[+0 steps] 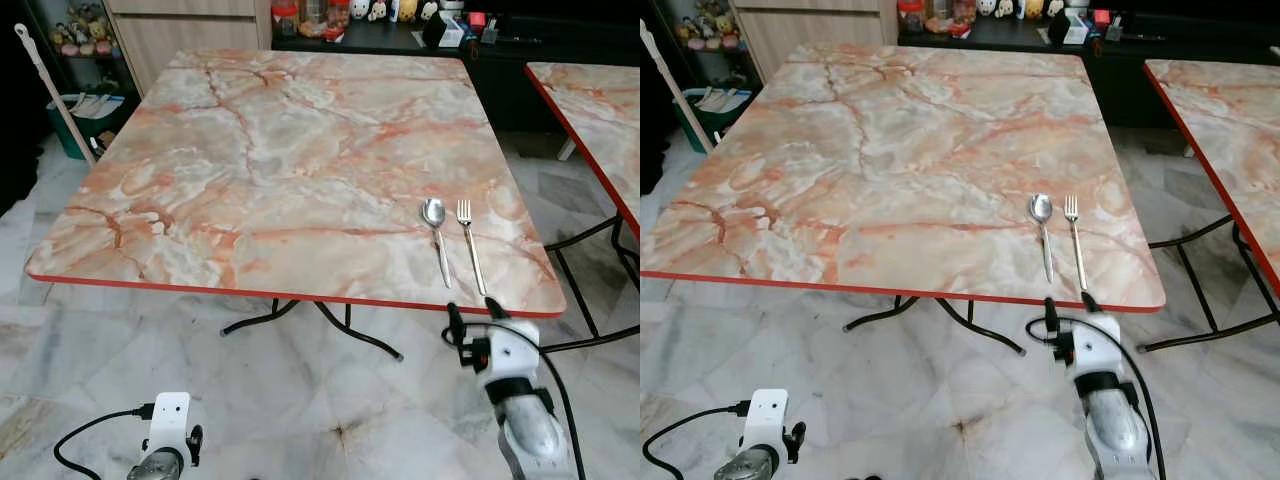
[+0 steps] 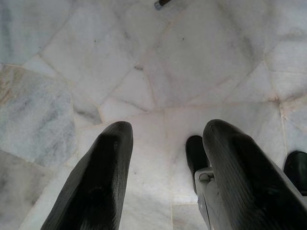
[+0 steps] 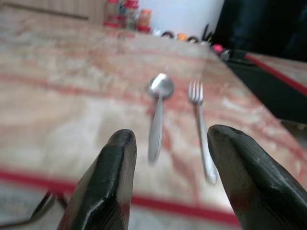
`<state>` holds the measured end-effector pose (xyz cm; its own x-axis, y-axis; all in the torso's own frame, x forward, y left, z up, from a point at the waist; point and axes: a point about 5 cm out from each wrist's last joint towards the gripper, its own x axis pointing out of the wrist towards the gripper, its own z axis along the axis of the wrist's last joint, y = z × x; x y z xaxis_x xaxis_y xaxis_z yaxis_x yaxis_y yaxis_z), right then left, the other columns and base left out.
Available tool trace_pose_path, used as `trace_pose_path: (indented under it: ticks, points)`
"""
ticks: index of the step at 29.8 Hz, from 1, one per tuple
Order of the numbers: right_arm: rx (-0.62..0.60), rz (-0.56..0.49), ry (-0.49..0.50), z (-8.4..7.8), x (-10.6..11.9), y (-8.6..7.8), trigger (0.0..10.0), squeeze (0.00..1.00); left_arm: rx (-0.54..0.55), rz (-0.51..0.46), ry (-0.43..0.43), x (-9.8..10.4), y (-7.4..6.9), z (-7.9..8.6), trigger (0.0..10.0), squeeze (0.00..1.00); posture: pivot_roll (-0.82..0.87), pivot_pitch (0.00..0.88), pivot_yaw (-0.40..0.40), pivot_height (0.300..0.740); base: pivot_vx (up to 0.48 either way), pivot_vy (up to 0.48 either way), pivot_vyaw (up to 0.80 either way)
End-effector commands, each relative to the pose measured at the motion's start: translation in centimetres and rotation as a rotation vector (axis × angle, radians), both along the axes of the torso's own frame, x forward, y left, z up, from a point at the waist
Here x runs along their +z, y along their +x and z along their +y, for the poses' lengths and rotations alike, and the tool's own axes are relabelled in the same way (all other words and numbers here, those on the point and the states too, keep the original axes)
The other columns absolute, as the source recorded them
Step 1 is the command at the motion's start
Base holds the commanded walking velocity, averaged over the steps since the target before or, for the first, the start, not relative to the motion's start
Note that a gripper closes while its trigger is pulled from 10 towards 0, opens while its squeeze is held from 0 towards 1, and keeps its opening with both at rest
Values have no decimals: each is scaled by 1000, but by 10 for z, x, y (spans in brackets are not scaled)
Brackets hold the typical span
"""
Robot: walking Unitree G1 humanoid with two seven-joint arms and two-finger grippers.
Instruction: Setting the table
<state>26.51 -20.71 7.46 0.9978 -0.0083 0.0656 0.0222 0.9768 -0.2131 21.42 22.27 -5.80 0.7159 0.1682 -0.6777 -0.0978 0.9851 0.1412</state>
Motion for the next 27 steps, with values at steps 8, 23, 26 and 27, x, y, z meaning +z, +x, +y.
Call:
trace_pose_path:
  ticks: [8,23,26,27]
  points:
    - [2,-41,87,19,20,42,10000,0,-12,1,-3,1,4,-5,10000,0,-13,128,-5,740,0,0,0]
    - [0,-73,126,35,40,76,10000,0,-6,-10,-13,2,7,-7,10000,0,2,112,-10,740,88,0,0]
    - [-4,-76,137,37,40,78,10000,0,-5,-10,-20,2,7,-8,10000,0,8,110,-11,740,279,0,0]
    - [-1,-76,134,37,40,78,10000,0,-5,-11,-21,2,7,-8,10000,0,8,110,-11,740,285,0,0]
